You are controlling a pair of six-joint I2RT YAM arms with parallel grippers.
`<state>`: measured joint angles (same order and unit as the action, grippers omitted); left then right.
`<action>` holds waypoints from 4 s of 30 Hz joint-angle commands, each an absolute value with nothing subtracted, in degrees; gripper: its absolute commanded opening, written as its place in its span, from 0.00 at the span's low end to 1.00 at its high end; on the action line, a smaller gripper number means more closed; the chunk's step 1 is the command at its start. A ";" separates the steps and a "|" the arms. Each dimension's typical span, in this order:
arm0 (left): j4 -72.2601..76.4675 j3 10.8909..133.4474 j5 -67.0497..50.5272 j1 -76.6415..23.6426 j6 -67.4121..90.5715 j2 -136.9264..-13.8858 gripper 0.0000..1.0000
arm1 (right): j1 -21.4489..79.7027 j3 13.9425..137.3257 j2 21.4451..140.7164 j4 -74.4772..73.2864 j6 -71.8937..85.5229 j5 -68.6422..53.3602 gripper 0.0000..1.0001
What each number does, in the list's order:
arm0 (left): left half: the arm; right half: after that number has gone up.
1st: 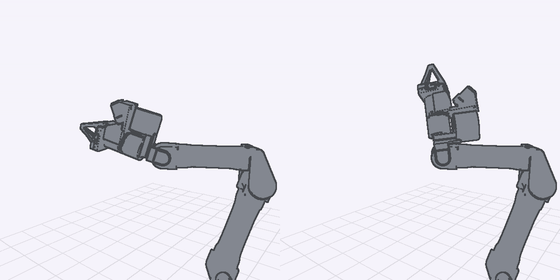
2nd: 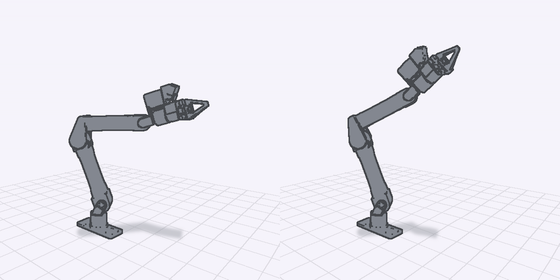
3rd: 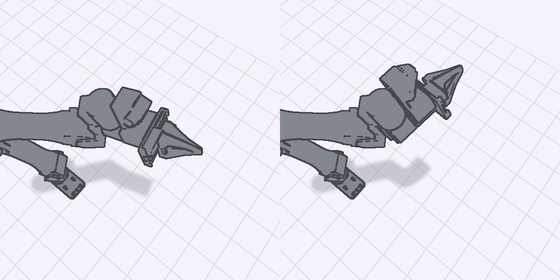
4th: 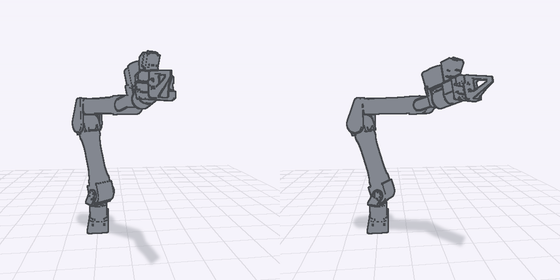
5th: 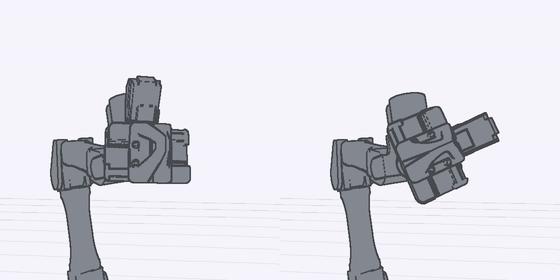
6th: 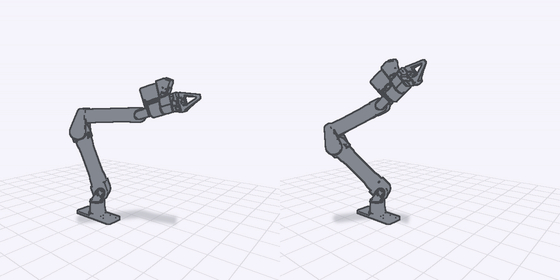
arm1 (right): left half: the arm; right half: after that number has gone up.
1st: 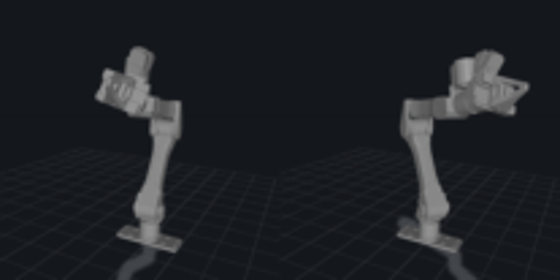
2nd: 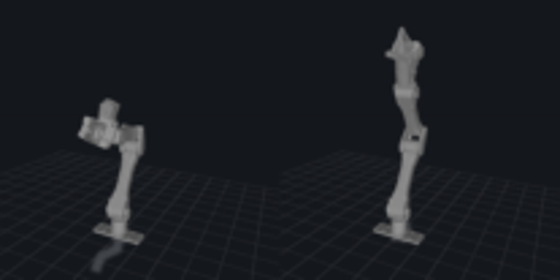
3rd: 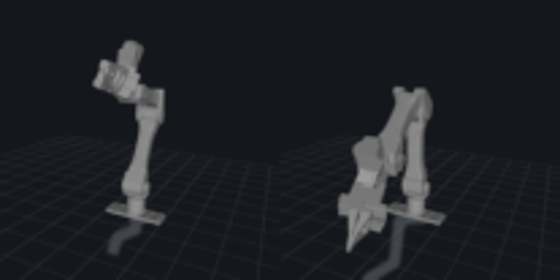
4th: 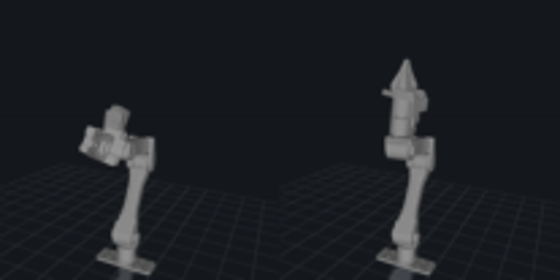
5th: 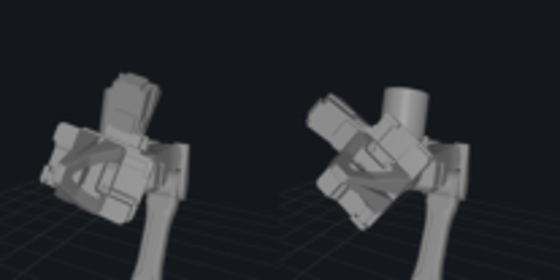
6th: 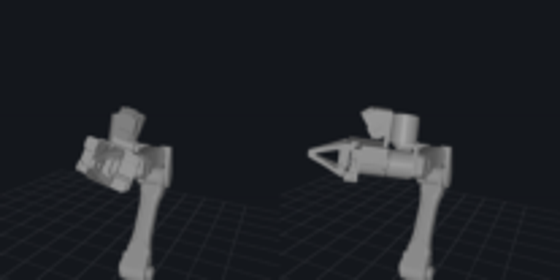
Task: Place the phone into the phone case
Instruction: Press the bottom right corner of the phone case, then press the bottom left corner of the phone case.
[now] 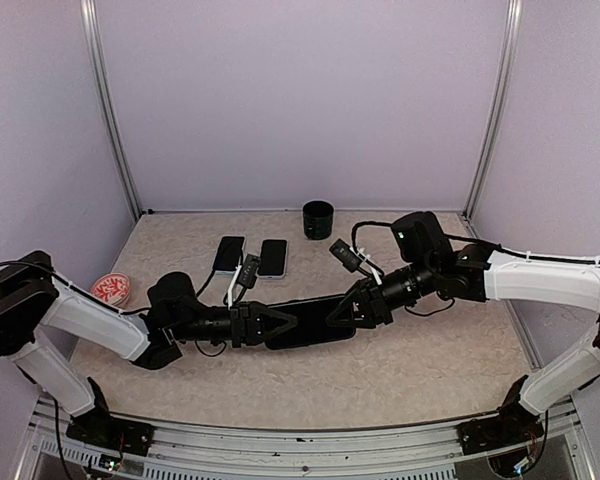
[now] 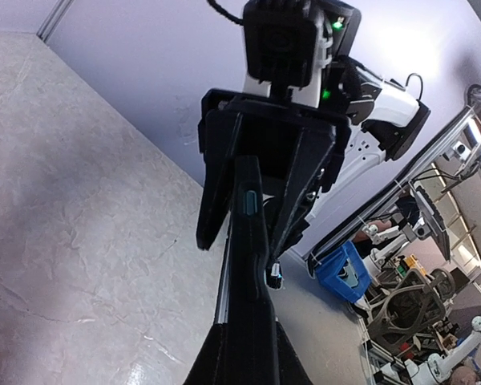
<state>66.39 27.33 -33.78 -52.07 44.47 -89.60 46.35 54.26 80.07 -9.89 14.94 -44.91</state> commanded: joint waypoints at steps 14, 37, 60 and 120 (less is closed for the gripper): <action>33.09 32.69 -34.73 -53.08 28.48 -73.34 0.00 | 46.58 59.43 81.09 -22.17 7.61 -47.83 0.52; 19.34 37.21 -32.45 -55.28 21.85 -71.79 0.00 | 53.32 63.00 85.51 -26.96 2.65 -40.57 0.00; 29.17 29.98 -28.66 -51.67 26.89 -64.34 0.00 | 42.24 49.03 75.01 -1.89 19.04 -50.42 0.52; 38.35 27.76 -27.98 -51.33 31.43 -68.54 0.00 | 48.60 53.58 86.98 9.13 27.10 -54.60 0.00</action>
